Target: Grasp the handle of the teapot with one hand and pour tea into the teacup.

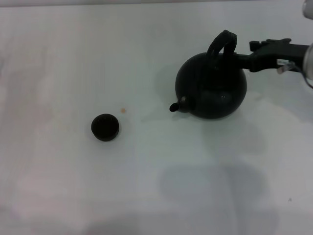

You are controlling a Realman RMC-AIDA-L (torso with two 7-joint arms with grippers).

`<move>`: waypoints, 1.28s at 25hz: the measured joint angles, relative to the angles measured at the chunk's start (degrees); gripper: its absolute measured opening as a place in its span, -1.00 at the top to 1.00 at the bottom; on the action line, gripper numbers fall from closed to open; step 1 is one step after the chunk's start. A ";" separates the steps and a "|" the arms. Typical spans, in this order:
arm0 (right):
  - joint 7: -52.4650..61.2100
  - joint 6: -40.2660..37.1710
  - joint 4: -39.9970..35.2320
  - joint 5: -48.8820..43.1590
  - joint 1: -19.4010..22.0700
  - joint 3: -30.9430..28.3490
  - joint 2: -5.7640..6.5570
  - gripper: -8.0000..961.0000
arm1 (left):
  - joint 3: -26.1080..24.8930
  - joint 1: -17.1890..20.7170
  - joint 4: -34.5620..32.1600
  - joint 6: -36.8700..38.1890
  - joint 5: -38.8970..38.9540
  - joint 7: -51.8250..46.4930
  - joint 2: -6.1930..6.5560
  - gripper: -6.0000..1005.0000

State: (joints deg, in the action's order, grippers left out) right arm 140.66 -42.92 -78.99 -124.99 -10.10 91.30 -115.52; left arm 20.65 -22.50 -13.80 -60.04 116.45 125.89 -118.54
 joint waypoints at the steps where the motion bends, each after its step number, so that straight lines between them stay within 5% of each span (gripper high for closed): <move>1: -0.01 -1.22 -0.18 0.12 0.01 -0.92 0.02 -0.40 | -0.02 0.00 0.00 0.00 0.00 -0.01 0.02 -0.57; 11: -0.20 -5.93 1.52 0.87 0.01 -10.93 0.25 -0.44 | 0.01 -0.04 0.00 0.40 -0.06 -0.02 0.06 -0.57; 18: -0.28 5.36 7.54 2.58 0.41 -13.81 0.06 -0.41 | 0.01 -0.02 0.00 0.45 -0.48 0.25 0.06 -0.57; 32: 0.65 62.98 23.69 4.69 -1.00 18.70 0.02 -0.41 | 0.29 0.19 0.00 0.01 -0.83 2.59 -0.15 -0.57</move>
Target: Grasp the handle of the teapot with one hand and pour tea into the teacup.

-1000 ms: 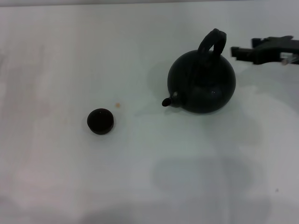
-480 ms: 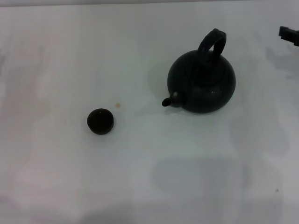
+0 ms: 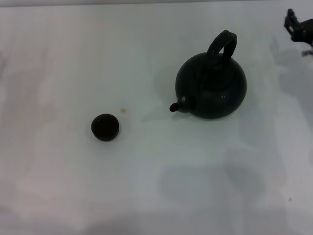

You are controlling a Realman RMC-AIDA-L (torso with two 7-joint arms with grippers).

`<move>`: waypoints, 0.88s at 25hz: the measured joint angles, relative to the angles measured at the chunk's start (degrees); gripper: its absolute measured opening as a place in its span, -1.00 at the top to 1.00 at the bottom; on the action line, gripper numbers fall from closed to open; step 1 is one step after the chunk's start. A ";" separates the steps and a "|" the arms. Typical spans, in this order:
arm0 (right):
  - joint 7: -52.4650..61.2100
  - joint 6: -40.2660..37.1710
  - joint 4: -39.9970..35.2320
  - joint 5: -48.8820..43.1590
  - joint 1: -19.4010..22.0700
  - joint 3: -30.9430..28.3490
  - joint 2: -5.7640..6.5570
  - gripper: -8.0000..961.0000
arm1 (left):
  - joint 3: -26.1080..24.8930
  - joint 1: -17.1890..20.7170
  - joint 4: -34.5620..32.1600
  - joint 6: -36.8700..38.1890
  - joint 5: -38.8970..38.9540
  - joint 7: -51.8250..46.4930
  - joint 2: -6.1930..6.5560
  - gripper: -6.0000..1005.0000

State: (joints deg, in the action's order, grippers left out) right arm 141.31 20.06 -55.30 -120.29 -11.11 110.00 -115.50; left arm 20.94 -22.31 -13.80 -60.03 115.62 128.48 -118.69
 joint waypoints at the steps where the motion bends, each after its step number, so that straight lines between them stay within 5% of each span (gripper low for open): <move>1: 0.20 1.45 0.93 0.40 -0.62 1.26 0.01 -0.41 | 0.32 -0.05 0.00 -0.07 -0.01 0.97 -0.05 -0.57; 11: 1.87 5.02 7.60 12.46 -4.98 3.75 0.01 -0.40 | 1.81 -1.07 0.61 -0.16 -0.05 4.35 -0.12 -0.57; 16: 16.76 23.02 16.15 9.87 -6.72 14.60 0.04 -0.40 | 1.83 -1.59 1.48 -0.12 -0.05 5.81 -0.11 -0.57; 22: 17.82 19.19 18.11 10.41 -8.91 15.06 0.25 -0.39 | 1.82 -1.69 1.50 -0.13 -0.04 6.01 -0.09 -0.57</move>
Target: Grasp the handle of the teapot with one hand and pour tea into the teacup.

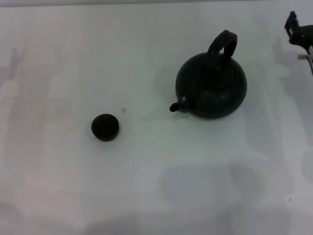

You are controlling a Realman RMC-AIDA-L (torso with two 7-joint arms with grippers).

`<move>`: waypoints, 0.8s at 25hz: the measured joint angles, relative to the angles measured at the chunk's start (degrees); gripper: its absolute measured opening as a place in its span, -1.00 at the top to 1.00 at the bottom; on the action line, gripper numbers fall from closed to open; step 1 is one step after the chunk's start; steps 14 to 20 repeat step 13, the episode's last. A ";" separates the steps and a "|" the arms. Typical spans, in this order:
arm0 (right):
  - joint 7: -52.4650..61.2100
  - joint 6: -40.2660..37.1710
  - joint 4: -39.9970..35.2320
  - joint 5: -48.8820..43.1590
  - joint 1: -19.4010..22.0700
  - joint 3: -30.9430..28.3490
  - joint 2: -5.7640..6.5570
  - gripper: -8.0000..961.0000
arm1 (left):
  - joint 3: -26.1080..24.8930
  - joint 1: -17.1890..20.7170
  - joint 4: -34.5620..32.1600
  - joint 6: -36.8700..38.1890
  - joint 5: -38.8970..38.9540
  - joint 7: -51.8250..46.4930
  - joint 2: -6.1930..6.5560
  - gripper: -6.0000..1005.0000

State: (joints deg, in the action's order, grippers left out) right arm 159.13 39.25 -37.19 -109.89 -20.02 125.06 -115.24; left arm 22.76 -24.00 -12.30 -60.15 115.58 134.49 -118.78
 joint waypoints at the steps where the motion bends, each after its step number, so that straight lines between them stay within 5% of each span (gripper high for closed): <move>1: 0.09 -1.25 0.02 0.66 -0.25 -0.07 0.00 -0.39 | 0.00 -0.01 0.01 -0.01 0.00 0.01 -0.02 -0.57; 20: 0.47 -0.80 -0.66 2.11 -0.27 -0.03 -0.16 -0.39 | 0.00 0.00 0.61 -0.13 0.00 0.06 -0.07 -0.57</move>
